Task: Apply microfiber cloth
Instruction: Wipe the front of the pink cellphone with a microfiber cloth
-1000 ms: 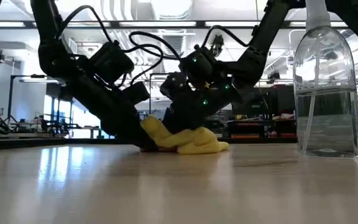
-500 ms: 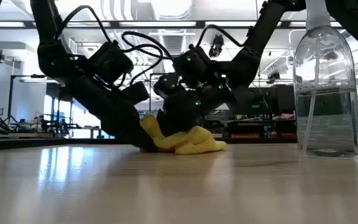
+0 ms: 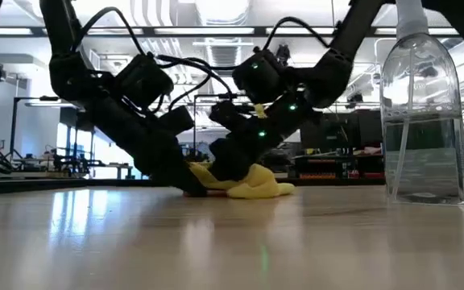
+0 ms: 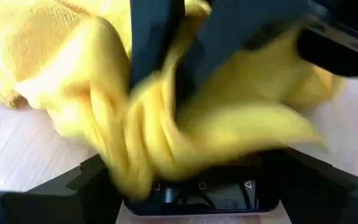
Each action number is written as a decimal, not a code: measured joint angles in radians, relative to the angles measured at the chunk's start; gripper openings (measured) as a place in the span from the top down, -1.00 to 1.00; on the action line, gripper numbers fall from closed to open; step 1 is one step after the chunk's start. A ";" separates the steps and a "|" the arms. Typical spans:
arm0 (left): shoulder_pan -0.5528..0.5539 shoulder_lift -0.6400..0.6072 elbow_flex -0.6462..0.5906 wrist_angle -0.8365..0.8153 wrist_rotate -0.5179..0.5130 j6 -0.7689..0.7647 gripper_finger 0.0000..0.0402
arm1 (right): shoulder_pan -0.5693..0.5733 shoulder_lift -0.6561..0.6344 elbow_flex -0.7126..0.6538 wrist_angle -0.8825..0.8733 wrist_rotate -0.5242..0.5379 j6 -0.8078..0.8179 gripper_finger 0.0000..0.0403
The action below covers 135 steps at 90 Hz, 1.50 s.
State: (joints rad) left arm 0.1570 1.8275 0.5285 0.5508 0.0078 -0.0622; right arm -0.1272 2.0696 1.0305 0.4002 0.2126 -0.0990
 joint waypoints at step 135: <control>0.000 -0.008 0.000 -0.008 -0.024 -0.004 -0.61 | 0.233 0.036 -0.110 0.144 0.314 0.275 1.00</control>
State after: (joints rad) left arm 0.1570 1.8198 0.5285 0.5431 -0.0166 -0.0665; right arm 0.1062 2.1059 0.9209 0.5440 0.5268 0.1757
